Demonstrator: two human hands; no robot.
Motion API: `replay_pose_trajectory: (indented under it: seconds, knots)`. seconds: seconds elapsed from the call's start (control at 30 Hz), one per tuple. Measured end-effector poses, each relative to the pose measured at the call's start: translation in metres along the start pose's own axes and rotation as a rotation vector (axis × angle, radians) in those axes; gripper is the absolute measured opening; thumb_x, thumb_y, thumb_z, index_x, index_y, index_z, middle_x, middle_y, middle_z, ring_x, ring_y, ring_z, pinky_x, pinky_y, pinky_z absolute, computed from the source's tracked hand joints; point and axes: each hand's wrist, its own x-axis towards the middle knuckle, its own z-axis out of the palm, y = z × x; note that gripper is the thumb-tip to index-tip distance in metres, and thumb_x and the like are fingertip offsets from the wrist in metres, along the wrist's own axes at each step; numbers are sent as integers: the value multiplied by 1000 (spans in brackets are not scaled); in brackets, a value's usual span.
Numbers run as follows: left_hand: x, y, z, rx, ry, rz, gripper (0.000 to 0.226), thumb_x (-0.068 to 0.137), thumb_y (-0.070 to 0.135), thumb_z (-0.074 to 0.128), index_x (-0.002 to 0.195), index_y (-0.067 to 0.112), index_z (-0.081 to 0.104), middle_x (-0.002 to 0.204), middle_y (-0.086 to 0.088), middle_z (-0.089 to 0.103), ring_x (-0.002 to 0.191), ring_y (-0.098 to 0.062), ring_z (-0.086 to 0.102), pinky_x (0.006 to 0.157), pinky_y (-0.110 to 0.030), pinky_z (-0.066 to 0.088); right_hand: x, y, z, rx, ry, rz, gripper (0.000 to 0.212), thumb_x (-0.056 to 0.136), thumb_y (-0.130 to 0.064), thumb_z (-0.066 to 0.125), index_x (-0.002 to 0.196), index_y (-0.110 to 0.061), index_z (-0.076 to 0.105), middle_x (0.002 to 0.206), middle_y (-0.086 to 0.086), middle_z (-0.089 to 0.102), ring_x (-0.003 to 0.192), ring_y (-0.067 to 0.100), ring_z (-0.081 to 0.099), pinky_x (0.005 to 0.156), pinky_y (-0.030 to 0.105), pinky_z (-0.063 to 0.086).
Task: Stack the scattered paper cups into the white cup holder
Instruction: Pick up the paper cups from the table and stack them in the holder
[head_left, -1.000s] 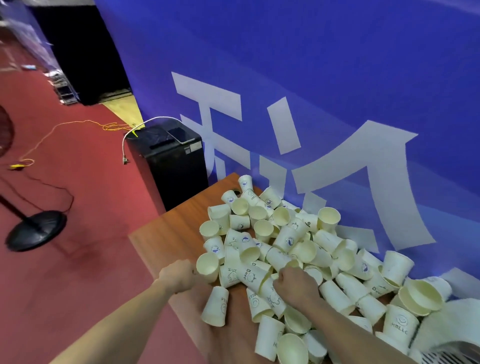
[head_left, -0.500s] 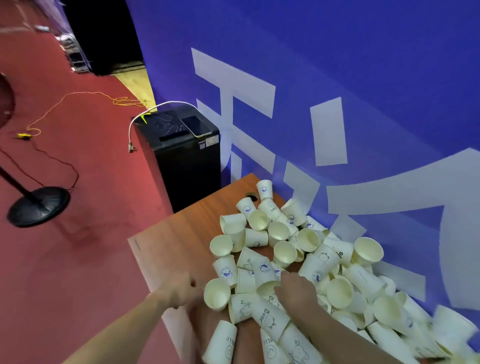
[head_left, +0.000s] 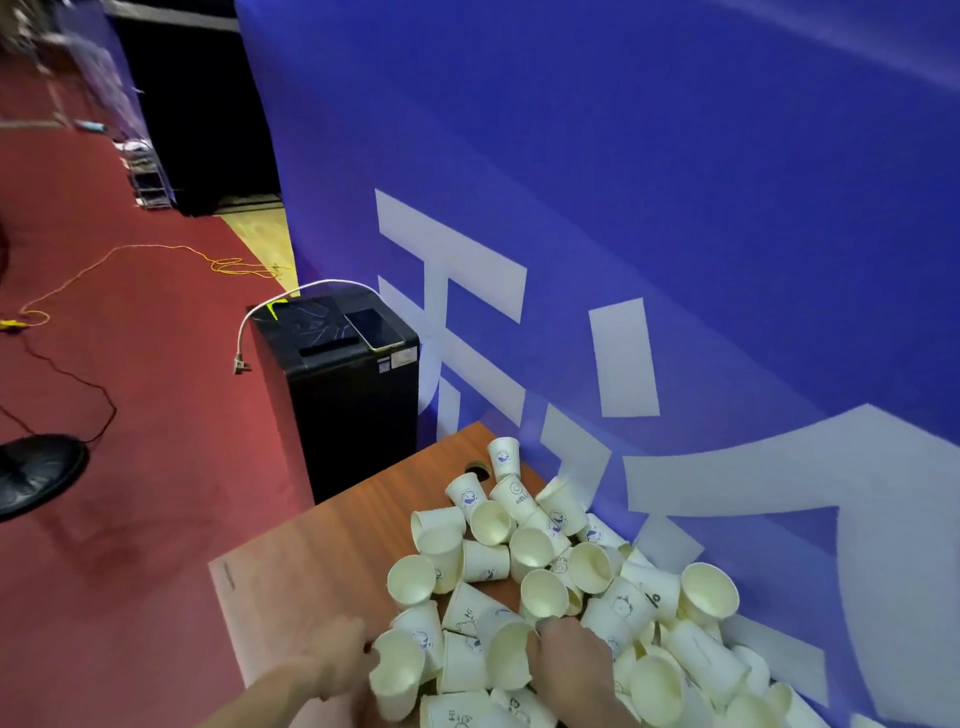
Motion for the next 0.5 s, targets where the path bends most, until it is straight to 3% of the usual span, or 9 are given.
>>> replay_pose_trajectory:
  seconds: [0.1, 0.2, 0.33, 0.5]
  knots:
    - [-1, 0, -15, -111, 60, 2, 21, 79, 30, 39, 63, 17, 42, 58, 0, 48, 44, -22, 52, 38, -23, 36, -9, 2, -17, 52, 73, 11, 37, 97, -35, 33, 63, -24, 26, 87, 0, 57, 95, 23, 63, 69, 32, 34]
    - [-12, 20, -33, -162, 145, 11, 24, 82, 27, 42, 60, 17, 39, 56, 2, 45, 40, -15, 42, 40, -22, 35, -27, 8, -36, 101, 141, 33, 33, 95, -35, 34, 64, -24, 30, 70, -5, 40, 77, 22, 50, 66, 31, 35]
    - [-29, 69, -41, -100, 207, 87, 30, 89, 29, 44, 61, 19, 39, 58, 6, 43, 48, -12, 36, 47, -27, 29, -55, 26, -55, 159, 217, 99, 25, 91, -36, 36, 74, -22, 48, 80, -3, 51, 76, 22, 53, 64, 31, 38]
    - [-46, 134, -28, -3, 222, 199, 32, 89, 28, 45, 59, 19, 36, 57, 6, 40, 49, -11, 34, 47, -27, 24, -97, 71, -69, 230, 278, 219, 26, 88, -35, 40, 65, -21, 40, 76, -2, 52, 72, 22, 50, 64, 30, 42]
